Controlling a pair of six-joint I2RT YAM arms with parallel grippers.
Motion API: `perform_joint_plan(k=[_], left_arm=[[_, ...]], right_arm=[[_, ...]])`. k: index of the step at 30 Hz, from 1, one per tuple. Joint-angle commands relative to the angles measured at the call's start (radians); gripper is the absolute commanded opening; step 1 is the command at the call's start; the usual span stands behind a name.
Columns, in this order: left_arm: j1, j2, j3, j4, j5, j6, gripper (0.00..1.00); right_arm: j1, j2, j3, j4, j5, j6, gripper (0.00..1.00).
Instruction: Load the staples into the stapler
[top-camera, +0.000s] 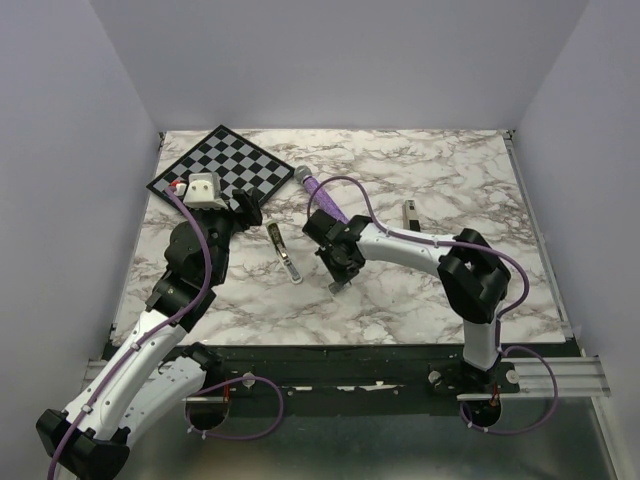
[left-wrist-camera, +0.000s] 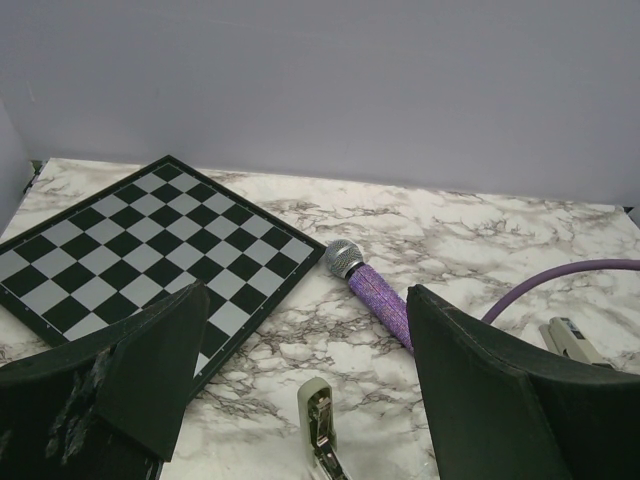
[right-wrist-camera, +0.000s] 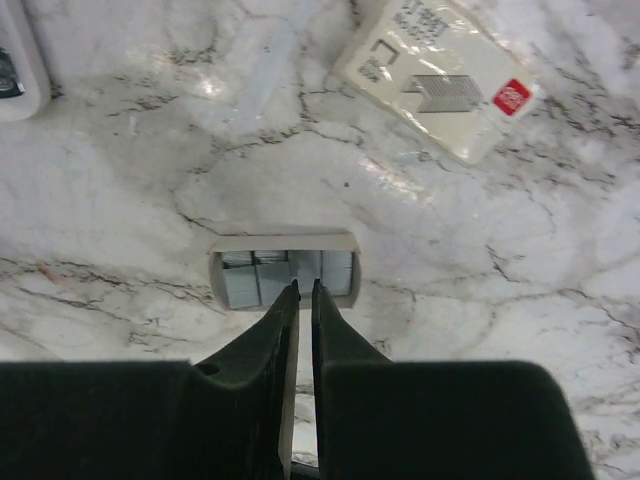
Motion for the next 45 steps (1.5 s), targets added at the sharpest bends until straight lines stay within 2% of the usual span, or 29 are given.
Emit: perform_joint_plan(k=[1, 5, 9, 16, 34, 45], left_arm=[[0.006, -0.008, -0.008, 0.019, -0.007, 0.013, 0.88], [0.006, -0.008, -0.008, 0.022, -0.007, 0.013, 0.88], [0.006, -0.008, -0.008, 0.022, -0.007, 0.013, 0.88], [0.006, -0.009, -0.008, 0.022, -0.004, 0.013, 0.88], [0.006, 0.000, -0.008, 0.022, 0.004, 0.011, 0.88], [0.006, 0.000, -0.008, 0.022, 0.004, 0.011, 0.88]], right_arm=[[-0.003, -0.040, 0.038, -0.093, 0.147, -0.016, 0.17], [-0.002, -0.046, 0.021, -0.074, 0.114, -0.011, 0.21], [-0.003, -0.066, -0.023, 0.000, 0.002, 0.001, 0.35], [-0.005, -0.028, -0.030, 0.049, -0.054, 0.008, 0.40], [-0.005, 0.069, -0.045, 0.055, -0.107, -0.005, 0.40], [-0.006, 0.107, -0.057, 0.048, -0.075, -0.019, 0.24]])
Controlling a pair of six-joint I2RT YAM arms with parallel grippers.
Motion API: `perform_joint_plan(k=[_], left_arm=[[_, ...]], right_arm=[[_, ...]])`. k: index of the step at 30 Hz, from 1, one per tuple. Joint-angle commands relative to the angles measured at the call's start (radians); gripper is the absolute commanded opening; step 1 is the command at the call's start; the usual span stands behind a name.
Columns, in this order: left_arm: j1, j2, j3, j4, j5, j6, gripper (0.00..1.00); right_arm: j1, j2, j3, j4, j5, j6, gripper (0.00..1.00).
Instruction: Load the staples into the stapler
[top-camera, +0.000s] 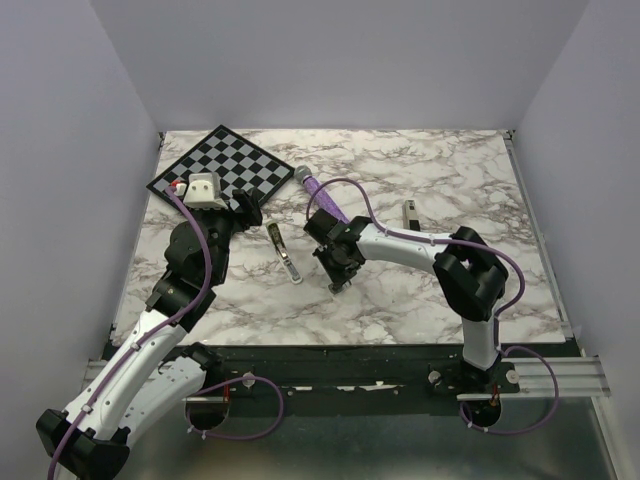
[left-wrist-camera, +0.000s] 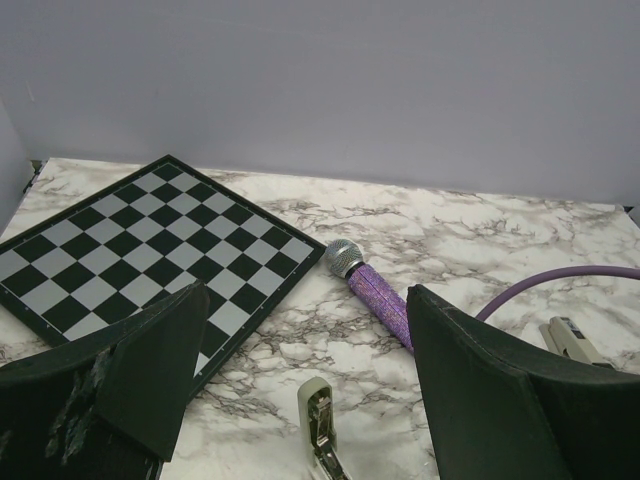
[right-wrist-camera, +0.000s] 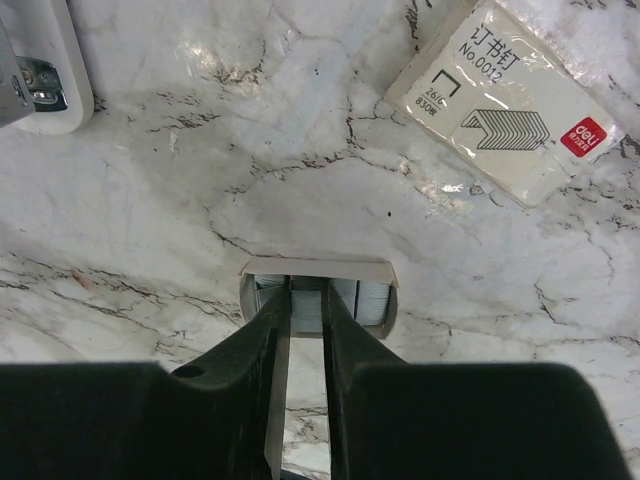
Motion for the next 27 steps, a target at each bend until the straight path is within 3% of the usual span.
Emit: perform_joint_plan(k=[1, 14, 27], left_arm=[[0.006, -0.002, -0.008, 0.022, 0.004, 0.011, 0.88], [0.006, -0.003, -0.008, 0.022, 0.002, 0.011, 0.88], [0.006, -0.008, -0.009, 0.023, -0.001, 0.011, 0.88]], right_arm=[[0.002, 0.086, -0.038, -0.009, 0.000, -0.008, 0.22], [0.002, -0.082, 0.008, -0.048, 0.014, -0.042, 0.18], [0.001, -0.126, 0.023, -0.021, 0.043, -0.048, 0.19]])
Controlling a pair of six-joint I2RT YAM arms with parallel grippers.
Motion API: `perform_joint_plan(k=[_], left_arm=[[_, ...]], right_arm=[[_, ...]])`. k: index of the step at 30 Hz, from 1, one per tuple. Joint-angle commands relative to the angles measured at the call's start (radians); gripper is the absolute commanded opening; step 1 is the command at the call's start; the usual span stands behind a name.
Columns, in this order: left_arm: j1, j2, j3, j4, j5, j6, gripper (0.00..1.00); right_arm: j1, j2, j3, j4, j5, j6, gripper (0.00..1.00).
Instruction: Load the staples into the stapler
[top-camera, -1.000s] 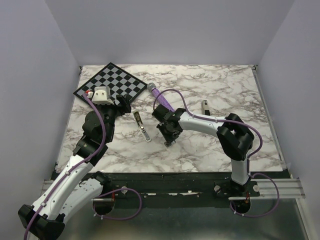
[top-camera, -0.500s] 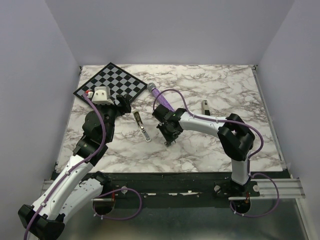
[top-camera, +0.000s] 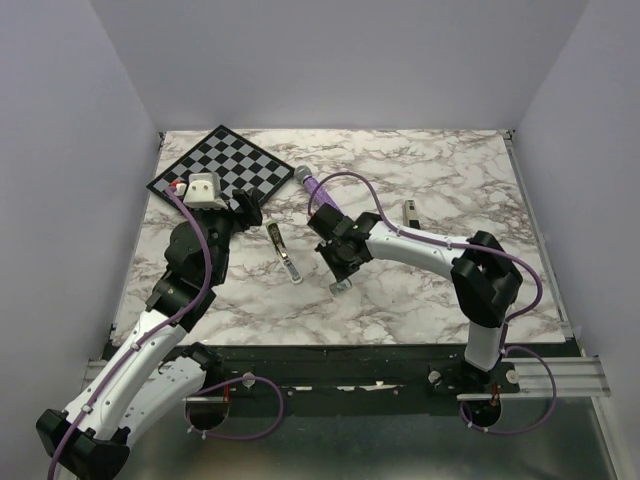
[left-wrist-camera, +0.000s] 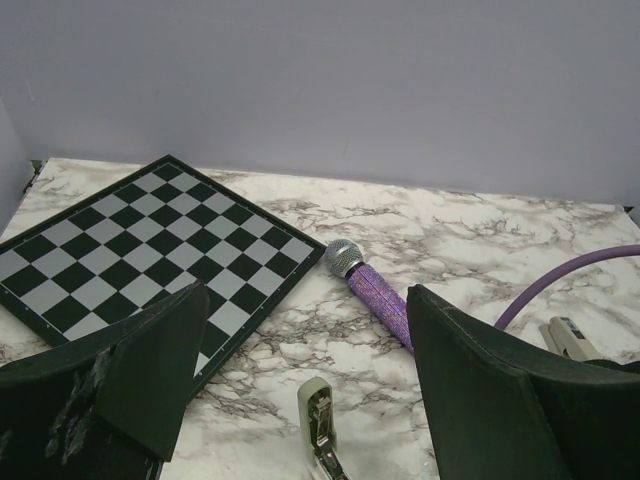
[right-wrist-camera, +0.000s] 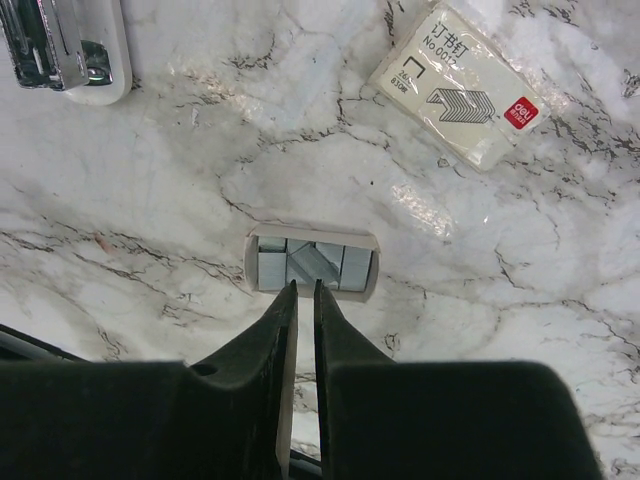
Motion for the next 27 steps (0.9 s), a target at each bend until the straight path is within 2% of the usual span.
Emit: perform_joint_plan(k=[1, 8, 13, 19, 27], left_arm=[[0.006, -0.008, -0.009, 0.023, -0.002, 0.013, 0.88], [0.006, -0.008, -0.009, 0.023, -0.001, 0.013, 0.88], [0.006, -0.008, -0.009, 0.023, 0.002, 0.013, 0.88], [0.006, -0.008, -0.009, 0.023, 0.001, 0.014, 0.88], [0.006, -0.008, -0.009, 0.025, 0.001, 0.016, 0.88]], right_arm=[[0.002, -0.023, 0.032, -0.002, 0.025, -0.011, 0.20], [0.000, -0.004, 0.014, -0.027, 0.055, -0.011, 0.32], [0.002, 0.005, -0.018, 0.022, 0.023, -0.103, 0.38], [0.002, 0.034, -0.017, 0.042, -0.020, -0.186, 0.38], [0.002, 0.072, -0.024, 0.051, -0.041, -0.218, 0.38]])
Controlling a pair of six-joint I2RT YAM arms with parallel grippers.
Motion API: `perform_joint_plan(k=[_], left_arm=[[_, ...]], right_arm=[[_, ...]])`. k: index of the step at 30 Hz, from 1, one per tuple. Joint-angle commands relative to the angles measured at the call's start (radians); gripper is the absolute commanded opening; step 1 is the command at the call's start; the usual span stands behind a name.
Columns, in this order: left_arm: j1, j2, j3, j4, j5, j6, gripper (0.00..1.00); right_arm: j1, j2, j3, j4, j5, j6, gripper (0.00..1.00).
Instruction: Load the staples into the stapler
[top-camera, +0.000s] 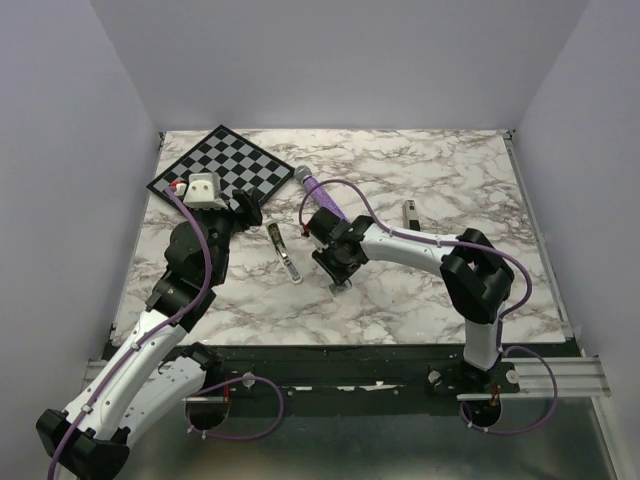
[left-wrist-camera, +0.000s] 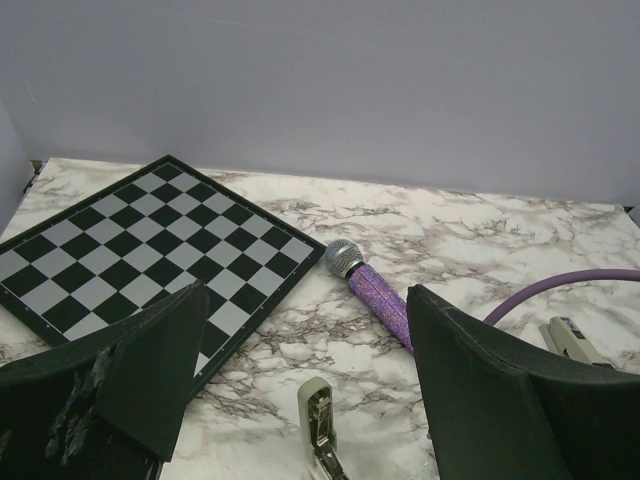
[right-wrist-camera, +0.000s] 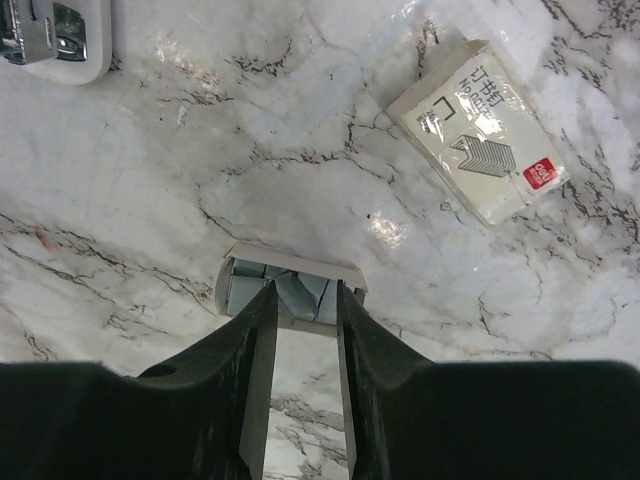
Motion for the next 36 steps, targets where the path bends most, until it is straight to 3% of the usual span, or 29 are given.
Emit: perform_joint_plan(k=[1, 9, 26, 33, 36], left_arm=[[0.006, -0.006, -0.009, 0.025, 0.002, 0.016, 0.88], [0.006, -0.006, -0.009, 0.025, 0.002, 0.017, 0.88], [0.006, -0.003, -0.010, 0.025, 0.007, 0.016, 0.88], [0.006, -0.003, -0.010, 0.026, 0.014, 0.016, 0.88], [0.006, -0.003, -0.010, 0.026, 0.016, 0.016, 0.88]], right_arm=[[0.000, 0.034, -0.017, 0.014, -0.033, -0.043, 0.38], [0.000, 0.051, -0.029, 0.010, -0.047, -0.055, 0.36], [0.002, -0.047, -0.040, -0.004, -0.019, -0.047, 0.08], [0.000, -0.082, -0.044, -0.005, -0.013, -0.038, 0.08], [0.002, -0.069, -0.043, -0.009, -0.018, -0.027, 0.15]])
